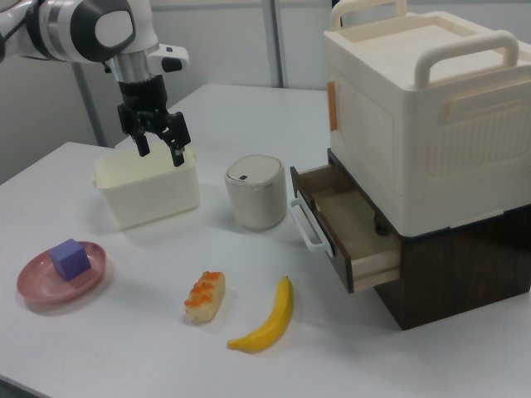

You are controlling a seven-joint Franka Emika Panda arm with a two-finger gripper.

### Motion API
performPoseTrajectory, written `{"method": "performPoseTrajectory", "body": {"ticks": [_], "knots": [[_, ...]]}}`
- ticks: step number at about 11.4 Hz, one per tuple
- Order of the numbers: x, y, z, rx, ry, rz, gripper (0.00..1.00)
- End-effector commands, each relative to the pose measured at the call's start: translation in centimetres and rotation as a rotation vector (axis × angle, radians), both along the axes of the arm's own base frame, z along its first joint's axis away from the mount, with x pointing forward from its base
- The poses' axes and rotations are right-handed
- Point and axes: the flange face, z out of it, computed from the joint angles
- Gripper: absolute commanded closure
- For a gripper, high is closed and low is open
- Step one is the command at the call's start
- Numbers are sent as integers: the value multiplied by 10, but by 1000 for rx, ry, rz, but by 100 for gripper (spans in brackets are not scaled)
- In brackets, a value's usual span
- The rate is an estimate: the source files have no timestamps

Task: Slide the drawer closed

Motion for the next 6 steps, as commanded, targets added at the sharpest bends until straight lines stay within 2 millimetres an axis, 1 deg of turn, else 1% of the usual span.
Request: {"method": "performPoseTrajectory", "body": {"ticks": [1, 6], "knots": [[-6, 2, 1, -5, 6, 0, 0], [-6, 3, -1, -2, 13, -7, 0]]}}
